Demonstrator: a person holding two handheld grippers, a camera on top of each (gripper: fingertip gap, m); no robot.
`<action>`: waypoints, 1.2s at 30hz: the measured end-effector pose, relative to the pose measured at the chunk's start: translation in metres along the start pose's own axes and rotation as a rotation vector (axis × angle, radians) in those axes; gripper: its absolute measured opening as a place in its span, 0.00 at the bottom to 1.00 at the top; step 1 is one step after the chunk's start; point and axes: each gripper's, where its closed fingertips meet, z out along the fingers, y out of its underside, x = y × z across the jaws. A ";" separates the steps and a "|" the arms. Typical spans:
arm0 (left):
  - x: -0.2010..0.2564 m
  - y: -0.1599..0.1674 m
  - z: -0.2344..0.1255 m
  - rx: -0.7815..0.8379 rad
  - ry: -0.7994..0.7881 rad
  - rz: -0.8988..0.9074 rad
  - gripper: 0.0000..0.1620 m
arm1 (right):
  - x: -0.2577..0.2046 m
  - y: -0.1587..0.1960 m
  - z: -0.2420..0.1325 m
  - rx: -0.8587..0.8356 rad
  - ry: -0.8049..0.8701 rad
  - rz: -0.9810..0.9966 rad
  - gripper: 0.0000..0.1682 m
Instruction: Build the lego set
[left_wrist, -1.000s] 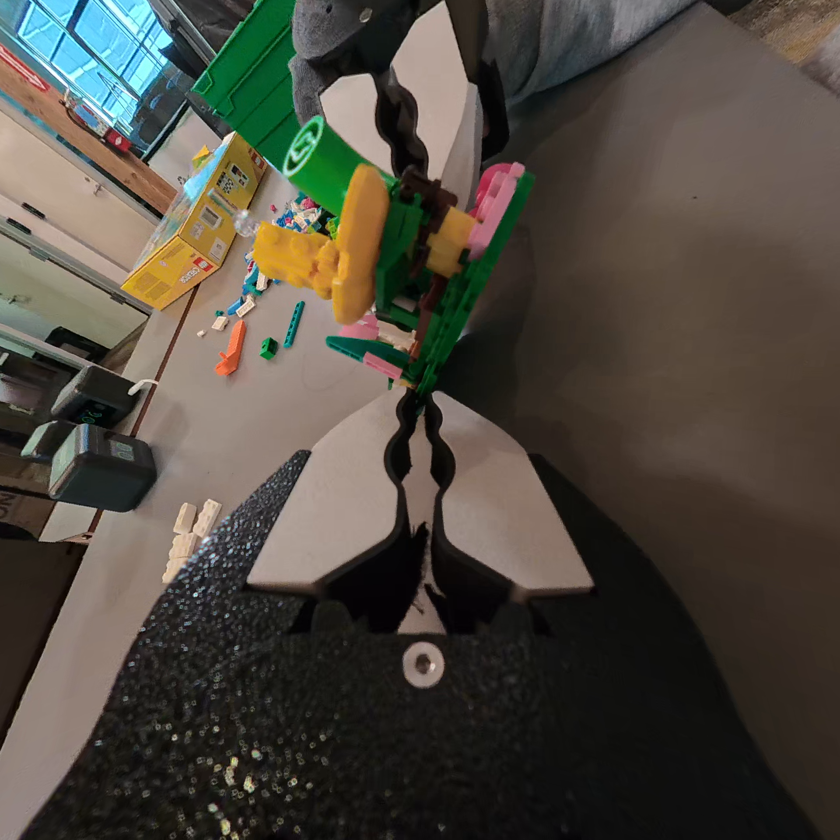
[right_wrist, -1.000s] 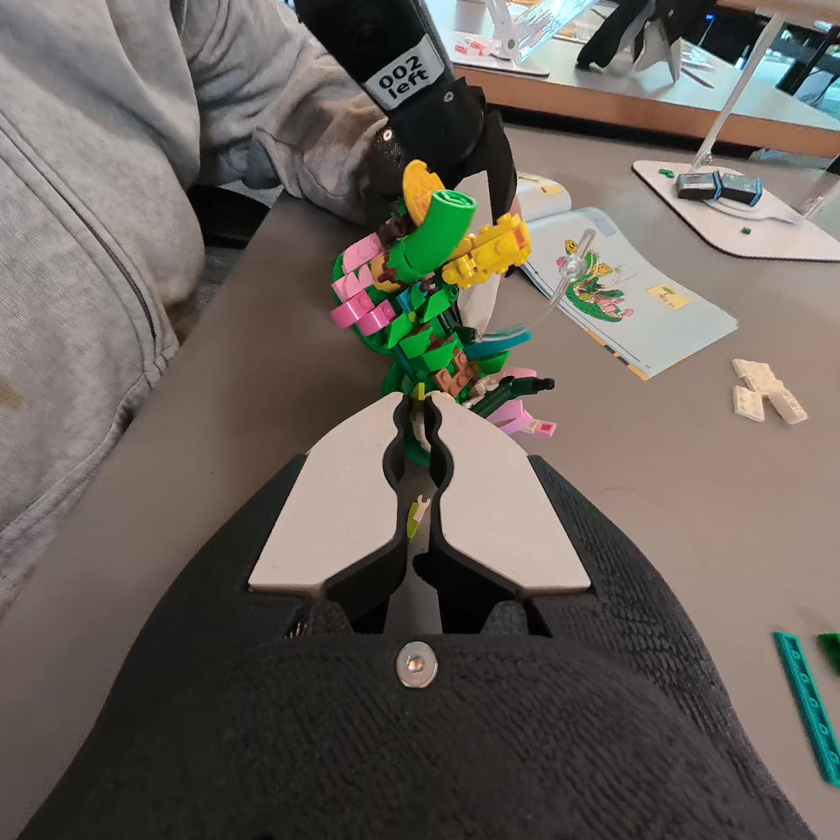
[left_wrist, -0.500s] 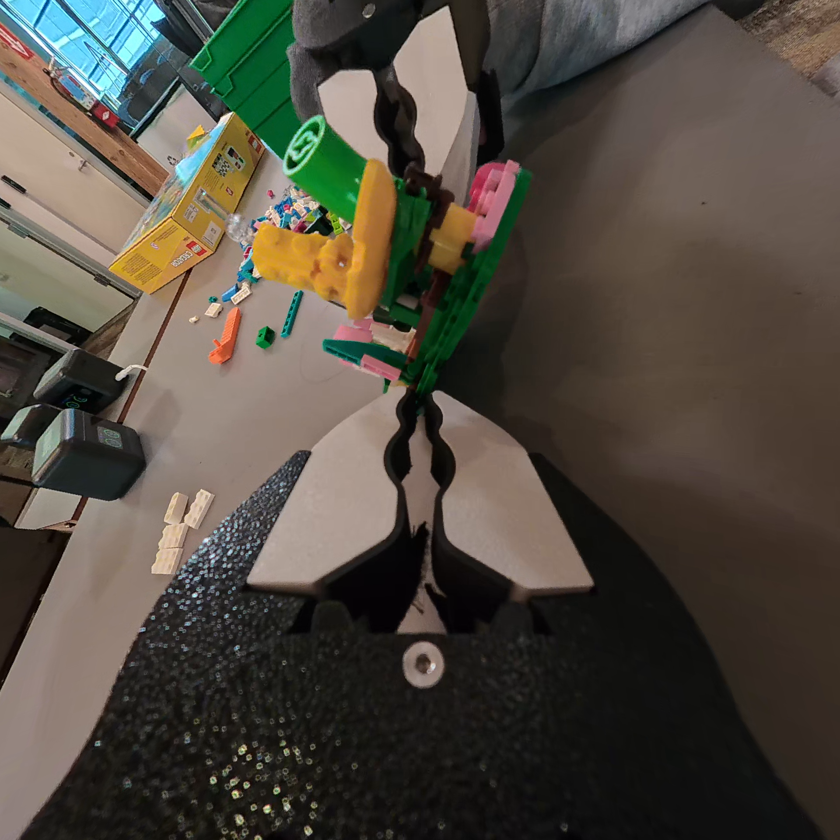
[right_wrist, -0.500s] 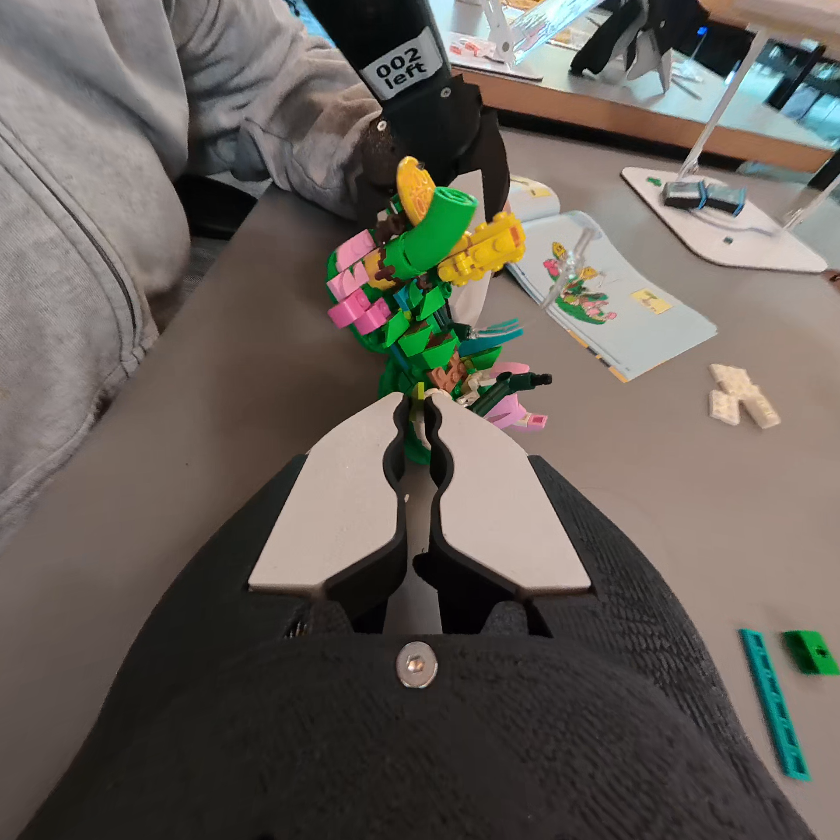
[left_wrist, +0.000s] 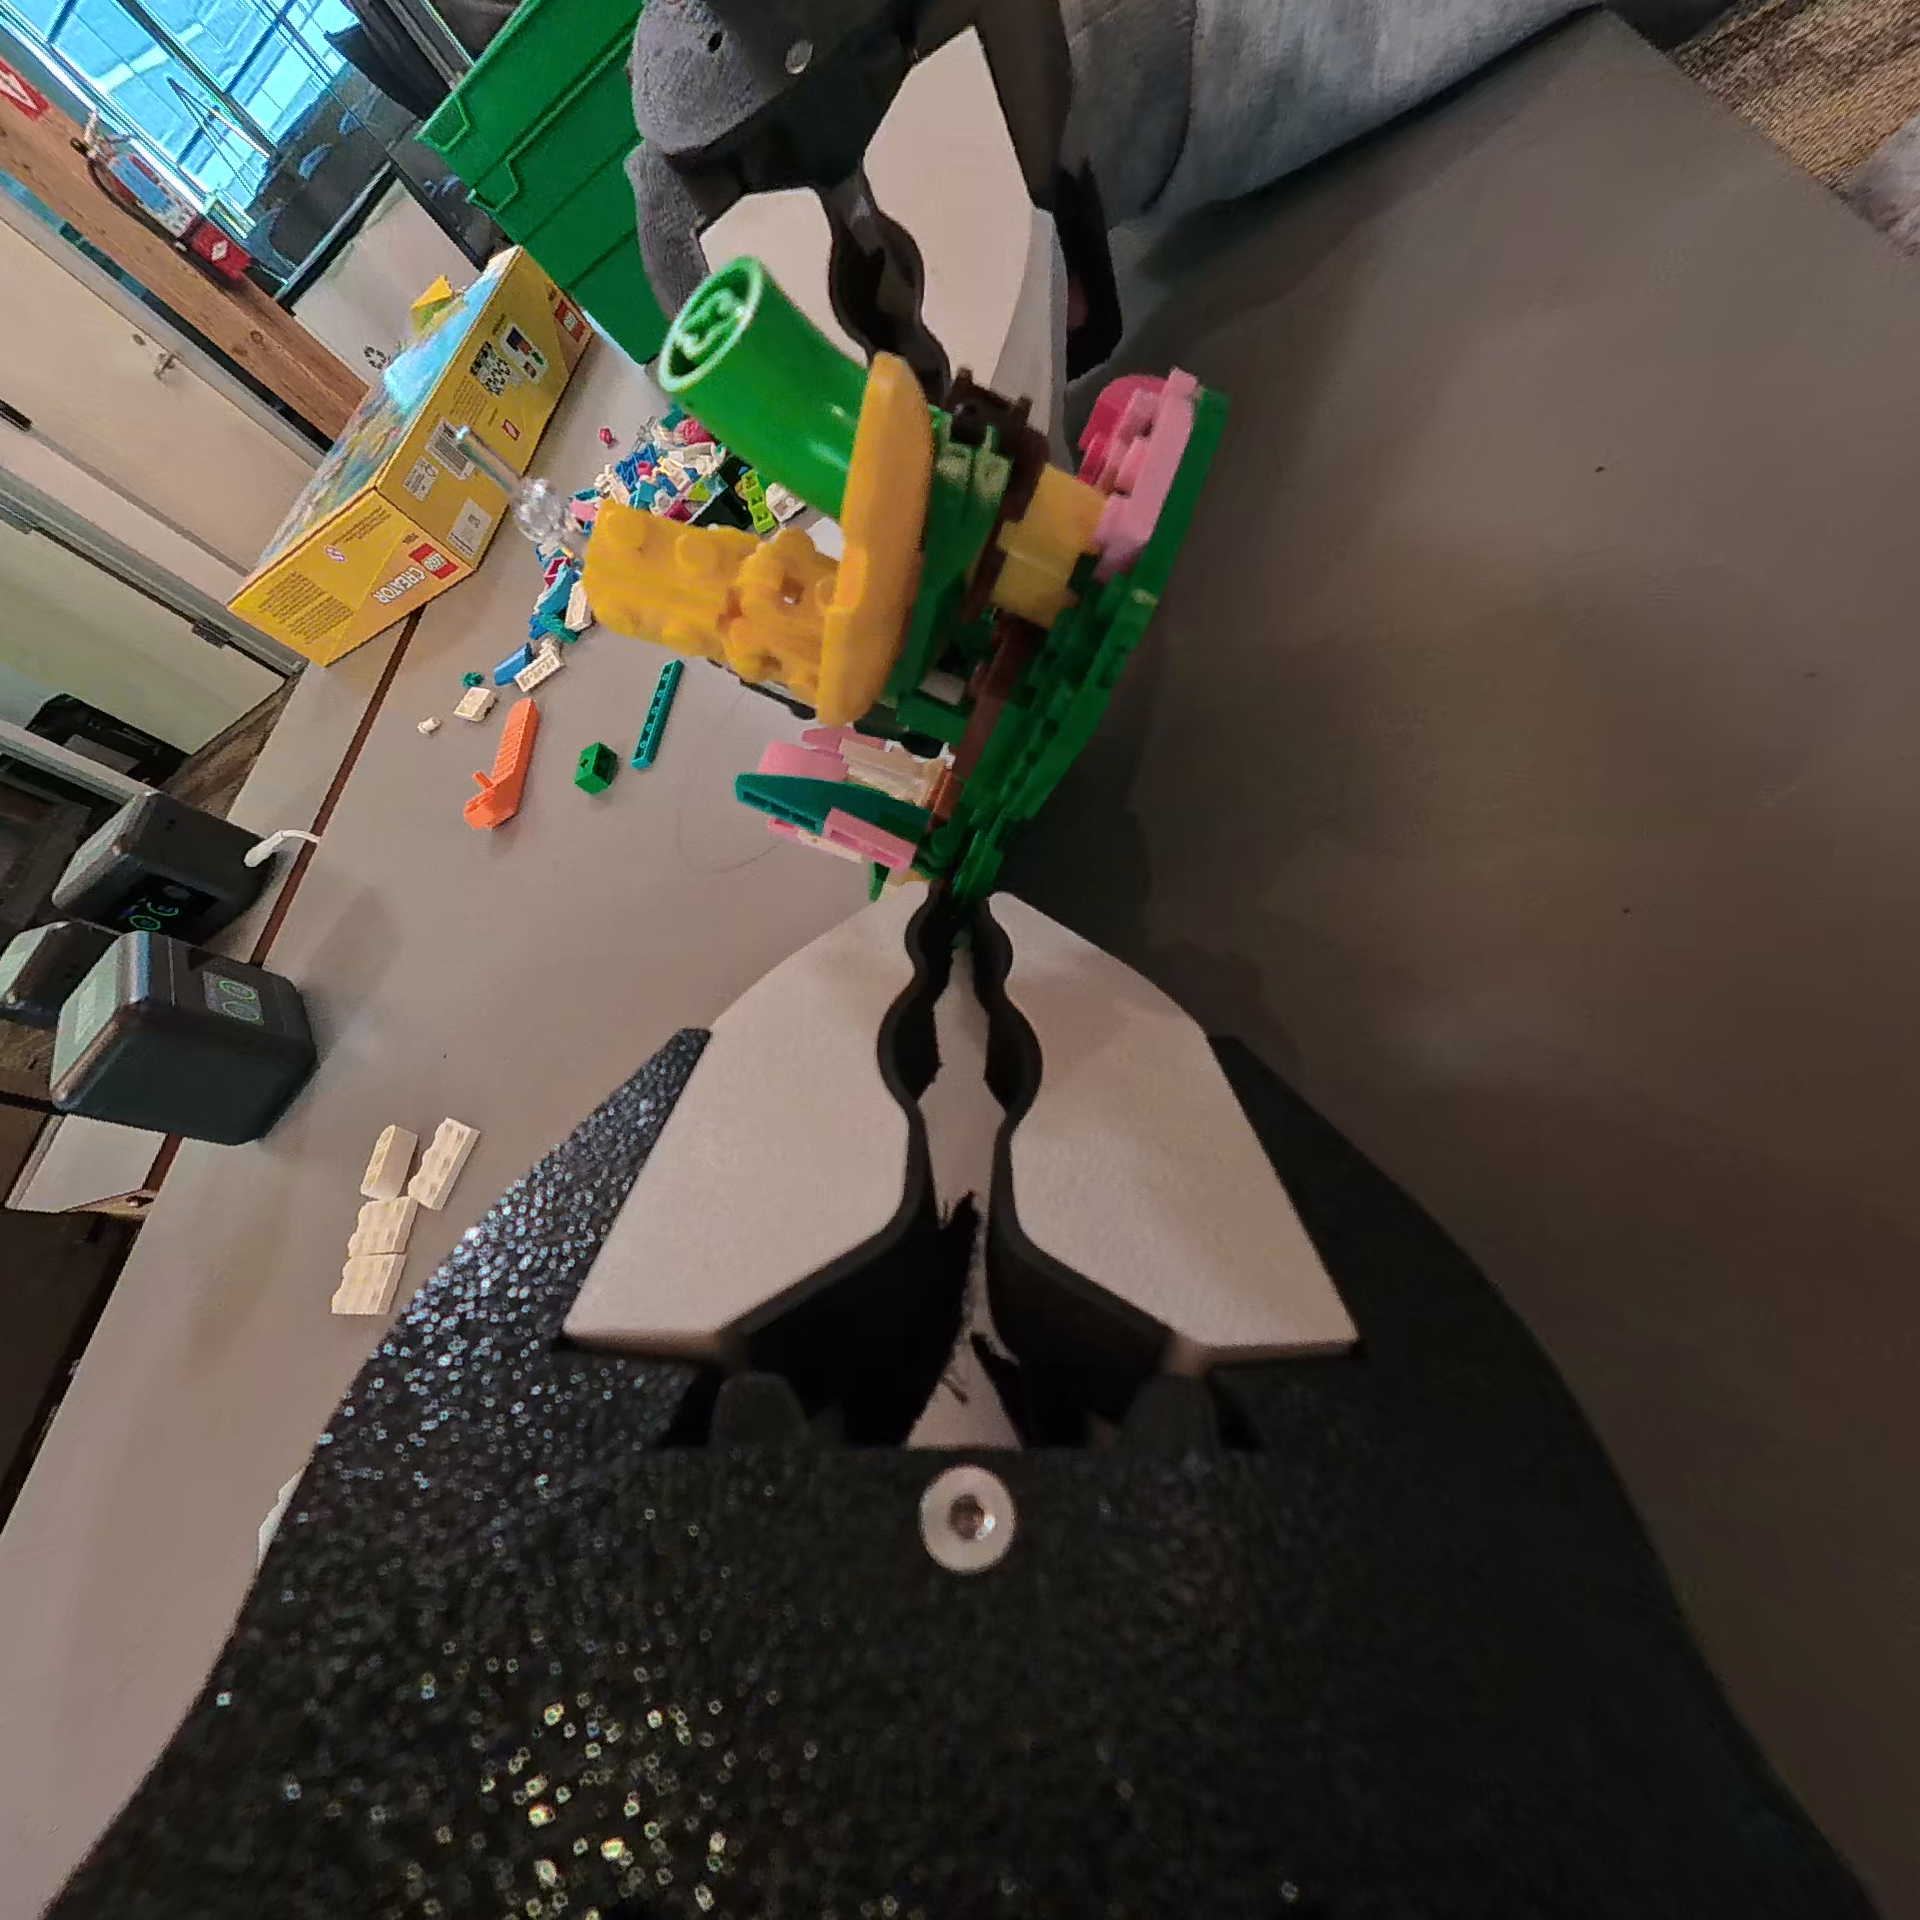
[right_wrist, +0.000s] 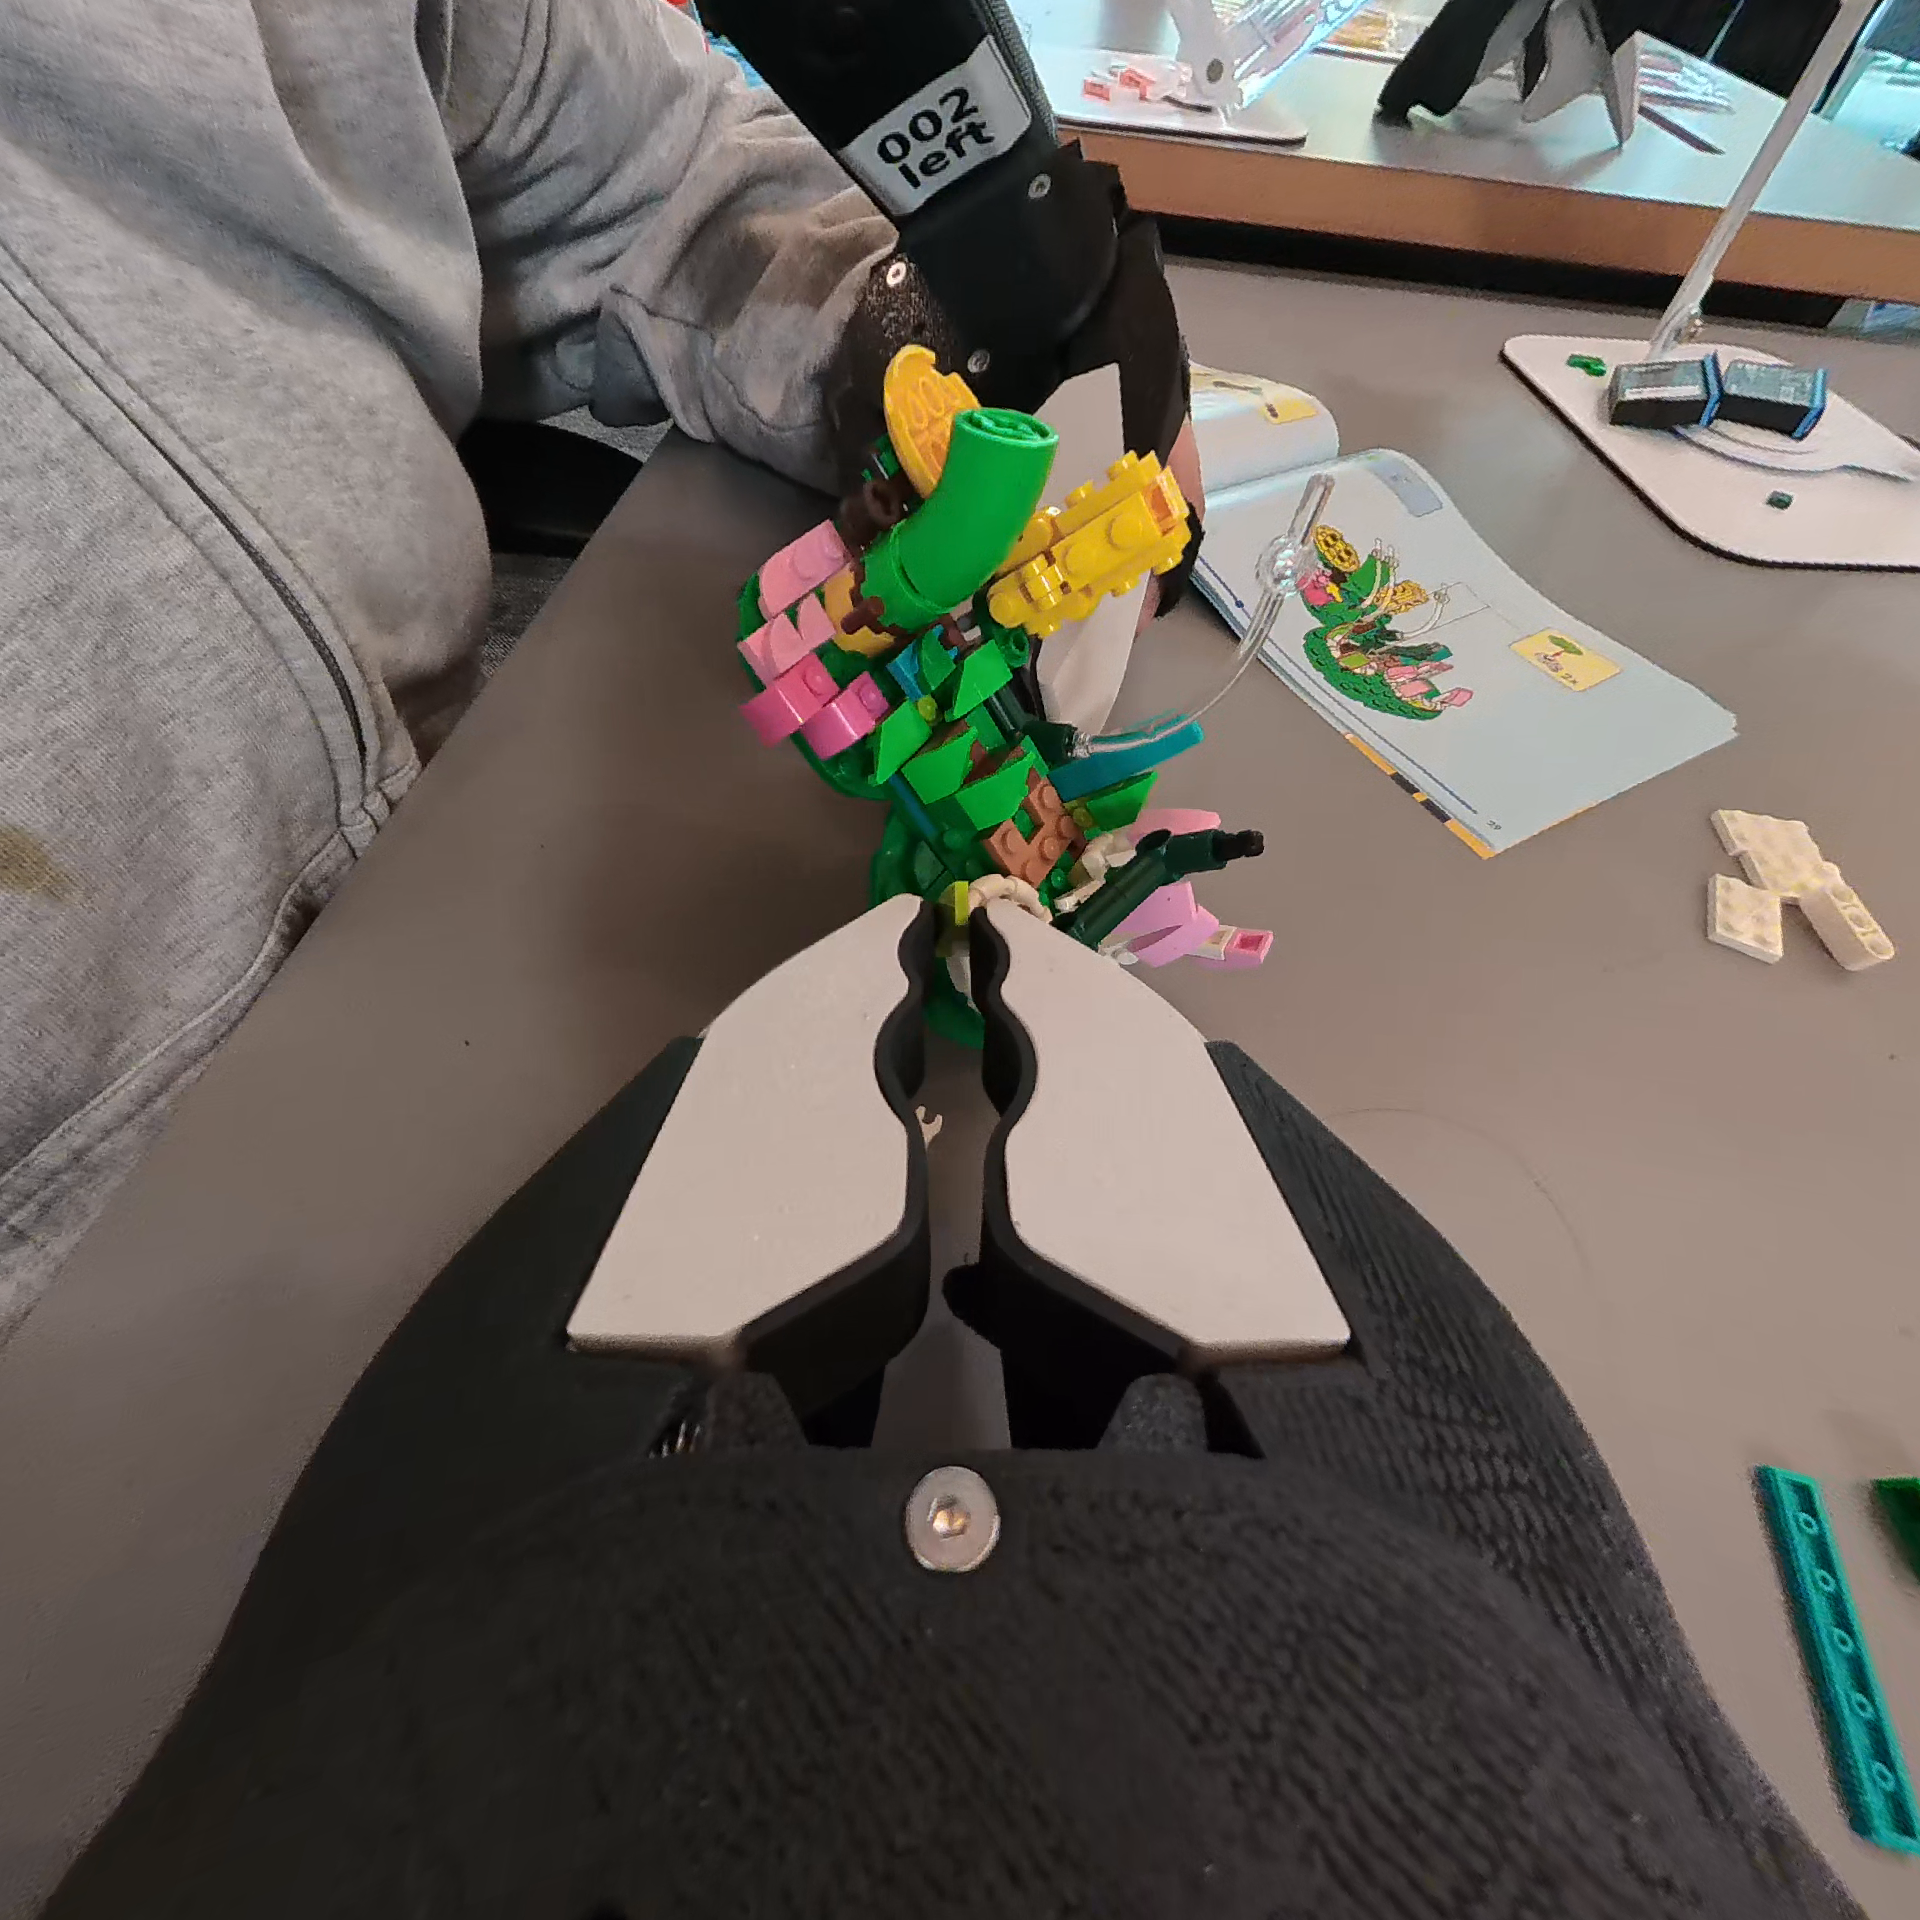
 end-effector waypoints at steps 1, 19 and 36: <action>0.000 0.000 0.000 -0.001 -0.002 0.002 0.03 | 0.000 0.000 0.000 -0.002 -0.003 -0.003 0.03; 0.000 0.003 0.000 -0.022 -0.002 -0.009 0.03 | 0.002 0.004 0.002 -0.026 -0.021 -0.065 0.03; 0.001 0.005 0.001 -0.035 0.005 -0.004 0.03 | 0.003 0.006 0.005 -0.041 -0.078 -0.037 0.03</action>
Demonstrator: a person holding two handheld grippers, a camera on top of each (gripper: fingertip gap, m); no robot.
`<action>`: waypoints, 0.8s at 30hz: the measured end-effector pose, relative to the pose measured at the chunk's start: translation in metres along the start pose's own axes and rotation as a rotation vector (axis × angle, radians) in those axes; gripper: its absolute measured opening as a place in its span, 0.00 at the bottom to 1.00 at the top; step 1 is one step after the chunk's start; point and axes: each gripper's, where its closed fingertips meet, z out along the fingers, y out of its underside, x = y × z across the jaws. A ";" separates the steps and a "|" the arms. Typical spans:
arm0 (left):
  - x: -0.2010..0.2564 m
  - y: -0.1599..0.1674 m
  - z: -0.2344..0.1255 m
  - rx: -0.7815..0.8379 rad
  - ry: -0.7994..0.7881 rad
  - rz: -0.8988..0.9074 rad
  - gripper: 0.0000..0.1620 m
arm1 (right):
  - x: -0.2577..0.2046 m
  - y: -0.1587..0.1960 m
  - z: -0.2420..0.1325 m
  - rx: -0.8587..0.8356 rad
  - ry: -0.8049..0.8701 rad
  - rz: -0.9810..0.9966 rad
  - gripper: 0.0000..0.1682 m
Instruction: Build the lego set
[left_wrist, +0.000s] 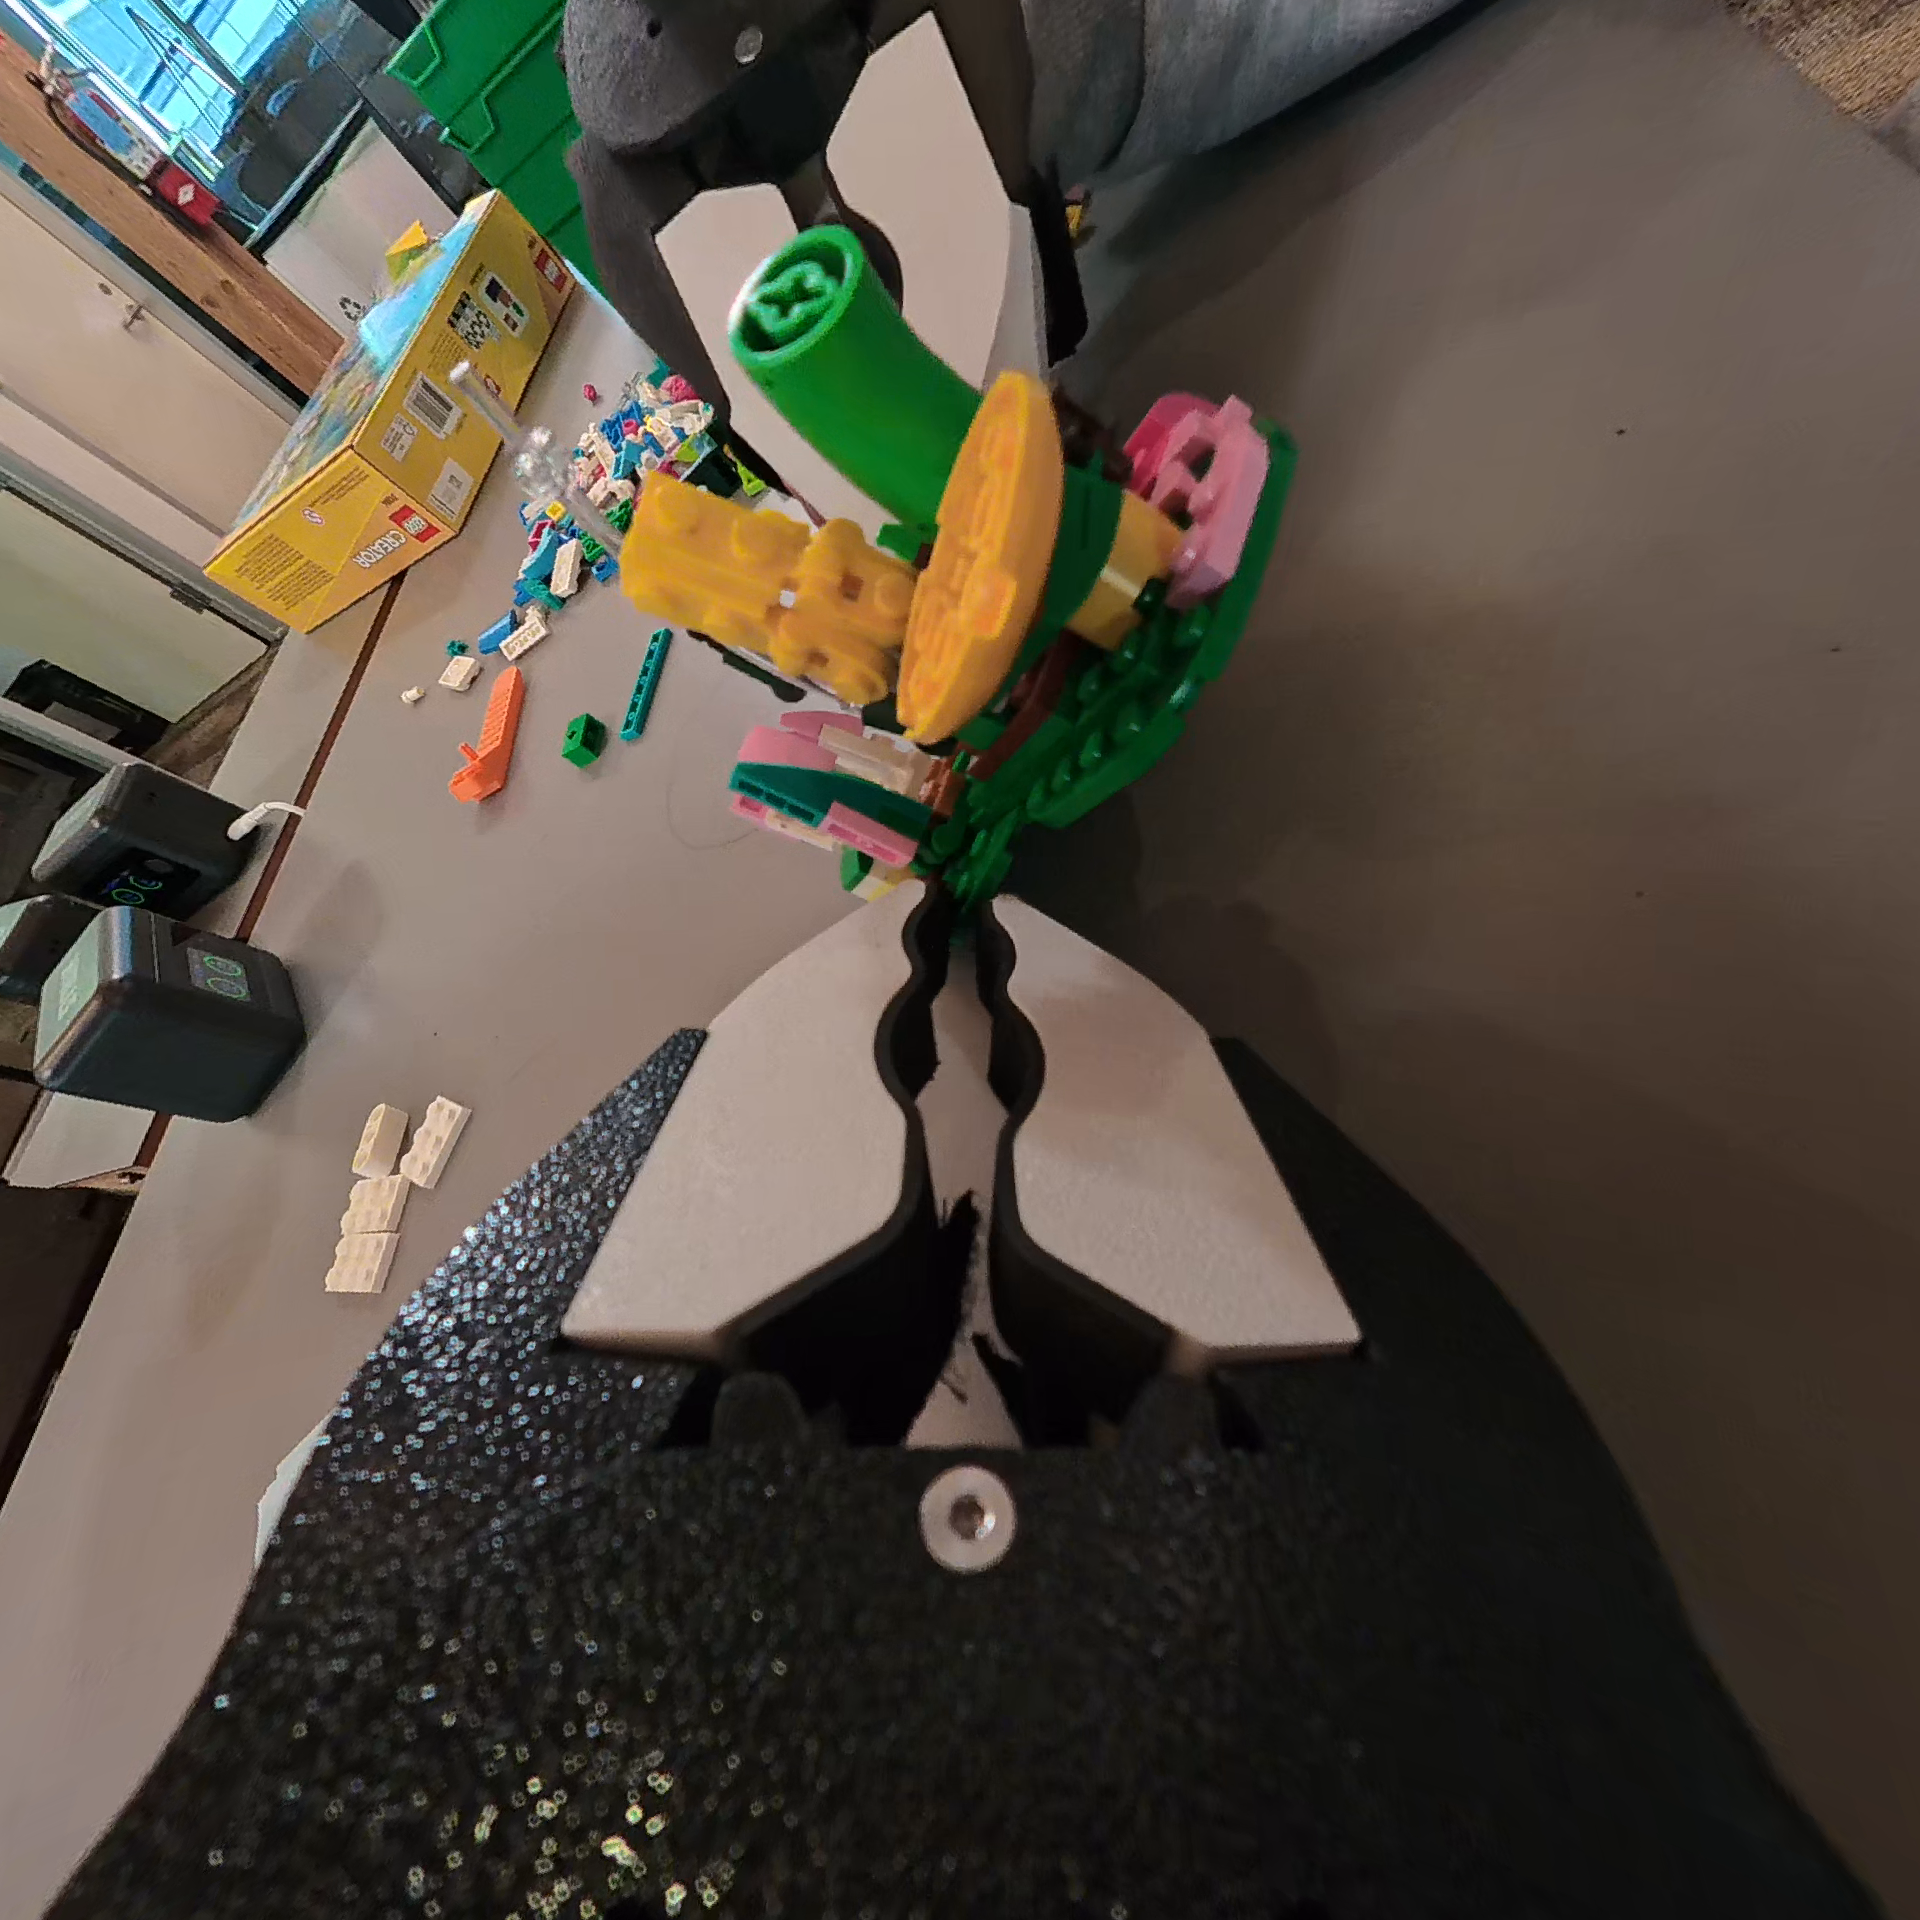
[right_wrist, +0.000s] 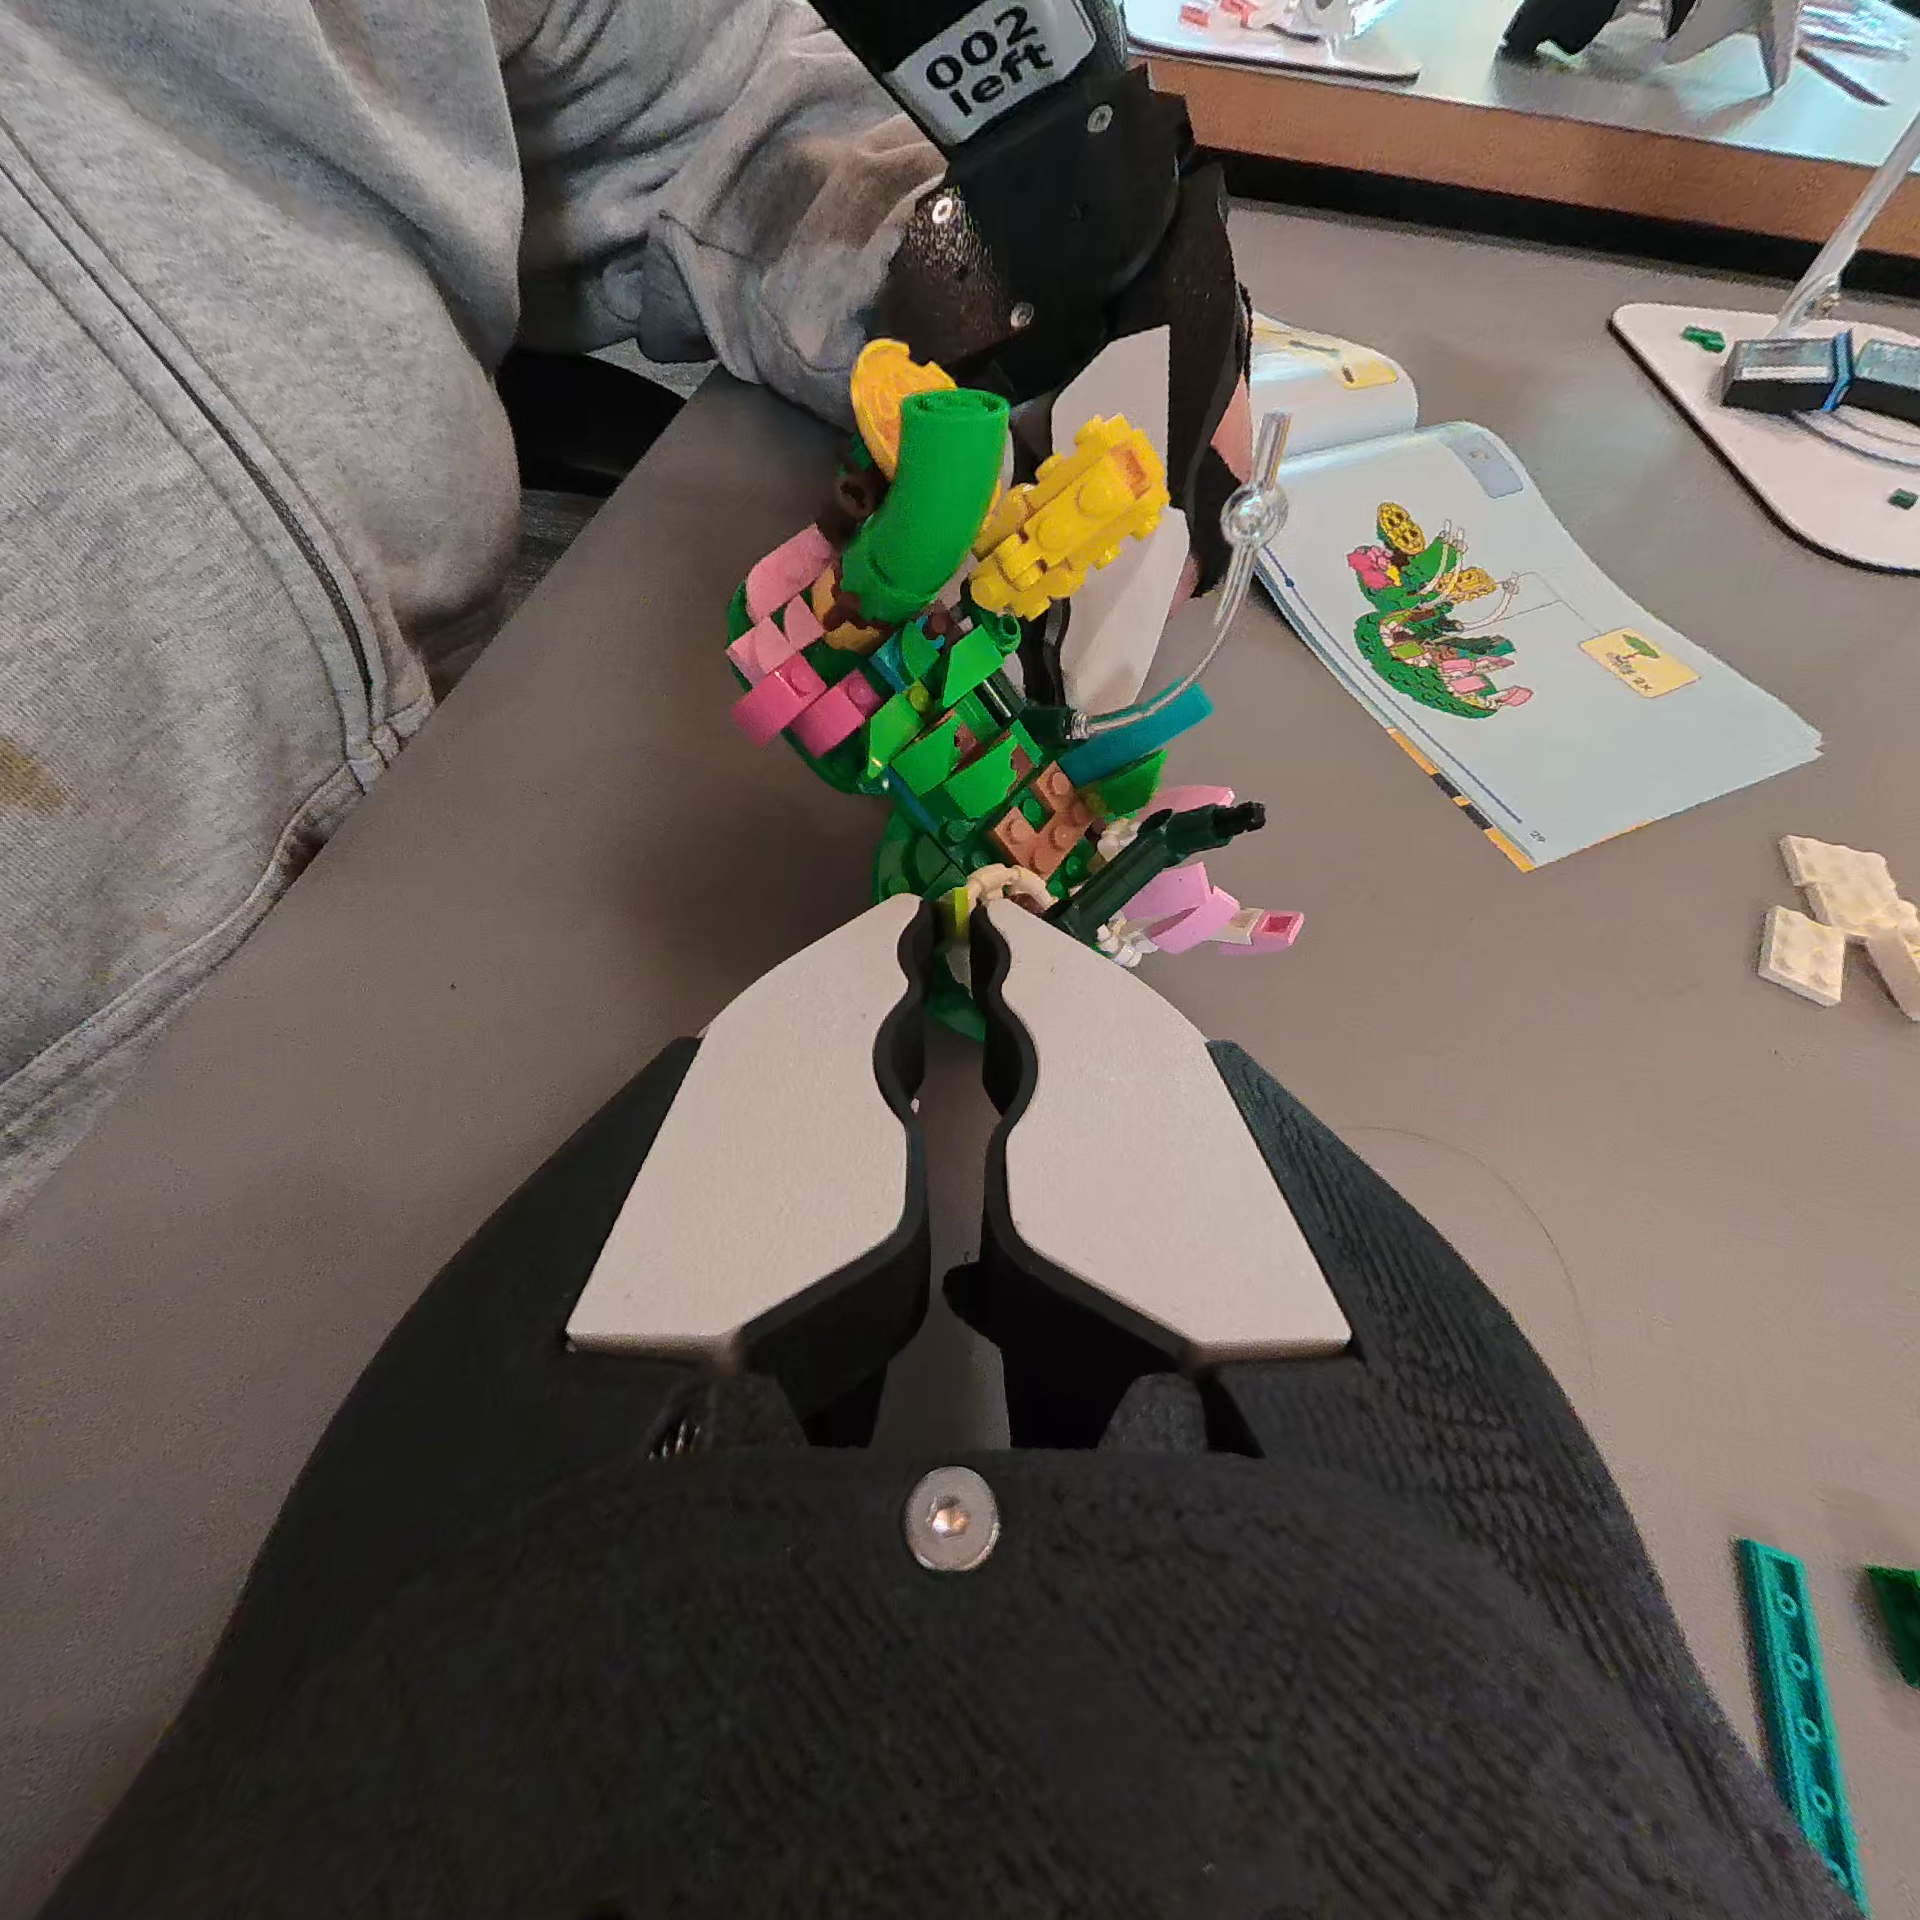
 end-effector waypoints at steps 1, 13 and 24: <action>0.000 0.000 0.000 0.000 0.000 0.000 0.03 | 0.000 0.000 0.000 -0.002 0.001 -0.005 0.03; -0.002 0.002 0.001 -0.004 -0.003 -0.002 0.03 | 0.003 0.002 -0.002 -0.051 0.063 -0.070 0.06; -0.004 0.002 0.001 -0.002 0.015 -0.041 0.02 | 0.005 -0.001 -0.007 -0.011 0.085 -0.012 0.14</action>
